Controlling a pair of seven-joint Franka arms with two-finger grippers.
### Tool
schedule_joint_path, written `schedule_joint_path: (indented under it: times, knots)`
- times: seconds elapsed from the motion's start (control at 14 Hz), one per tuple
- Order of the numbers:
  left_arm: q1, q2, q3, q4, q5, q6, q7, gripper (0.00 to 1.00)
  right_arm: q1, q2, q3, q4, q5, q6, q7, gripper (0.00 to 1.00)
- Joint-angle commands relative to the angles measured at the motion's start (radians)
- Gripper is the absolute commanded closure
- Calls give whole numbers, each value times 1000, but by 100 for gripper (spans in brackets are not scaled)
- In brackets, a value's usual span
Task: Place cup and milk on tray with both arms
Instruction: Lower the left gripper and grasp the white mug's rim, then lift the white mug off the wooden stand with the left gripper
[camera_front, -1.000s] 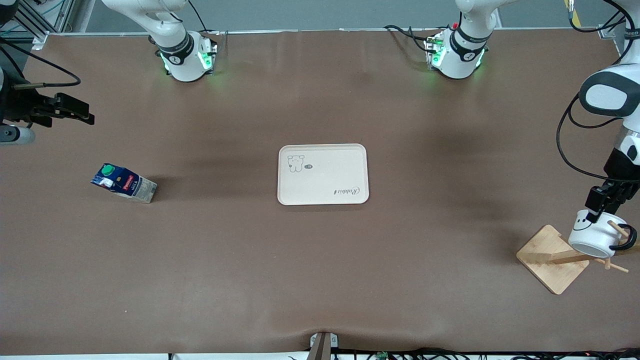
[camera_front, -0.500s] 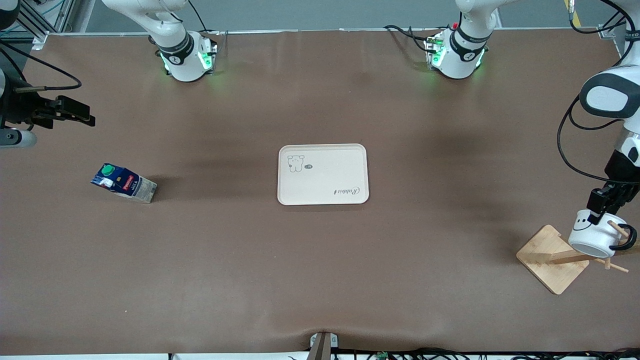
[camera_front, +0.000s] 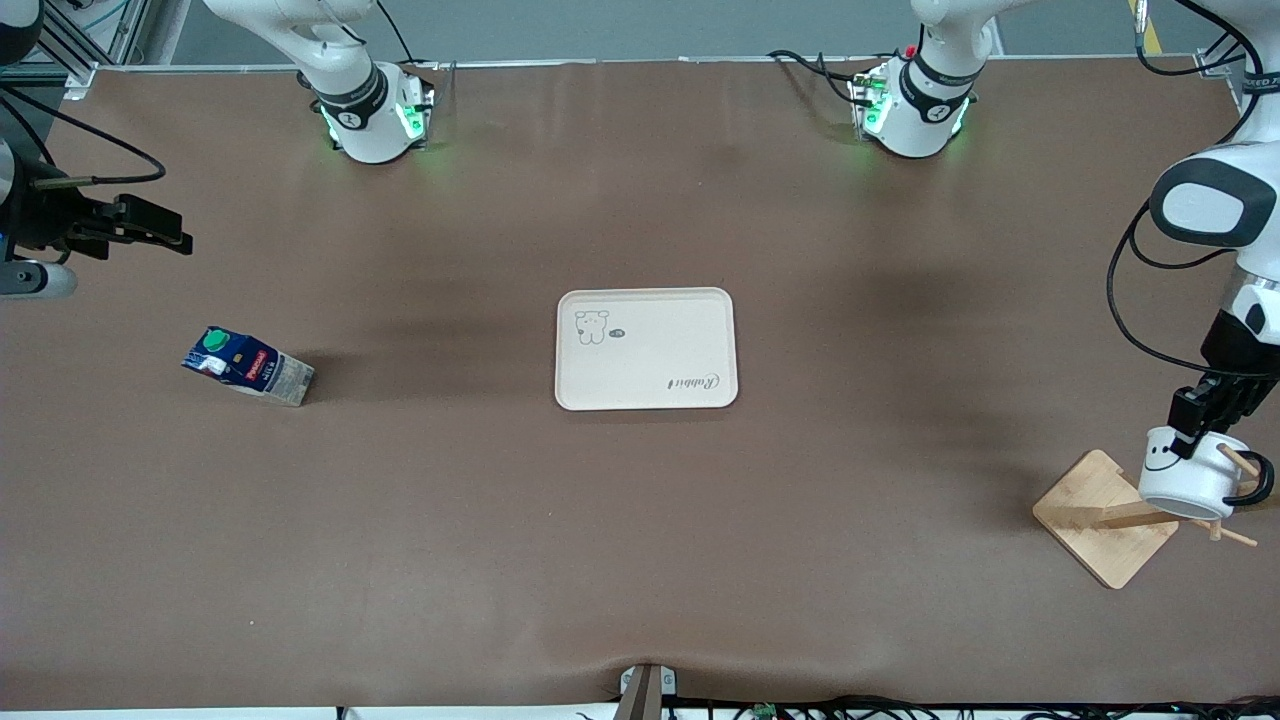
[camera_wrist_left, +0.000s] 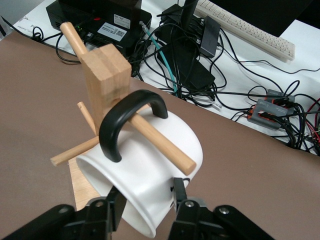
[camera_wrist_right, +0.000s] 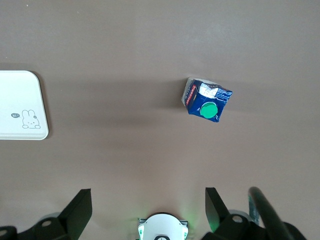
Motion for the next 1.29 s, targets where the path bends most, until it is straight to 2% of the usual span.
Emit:
schedule_joint_path:
  times: [0.0, 0.43, 0.64, 0.86, 1.21]
  knots:
    - [0, 14, -25, 16, -37, 20, 28, 61, -4, 13, -2, 21, 10, -12, -1, 0]
    - [-1, 4, -49, 13, -37, 20, 29, 98, -12, 19, -2, 21, 8, -12, 7, 0]
    - [2, -6, -75, 7, -38, 18, 28, 100, -9, 19, -3, 21, 4, -12, 7, 0]
    - [2, -60, -100, -21, -38, -9, 12, 100, -9, 19, -3, 21, 2, -12, -2, 0]
    - [2, -186, -118, -62, -38, -197, -18, 100, -24, 37, -6, 22, 4, -13, 9, 0]
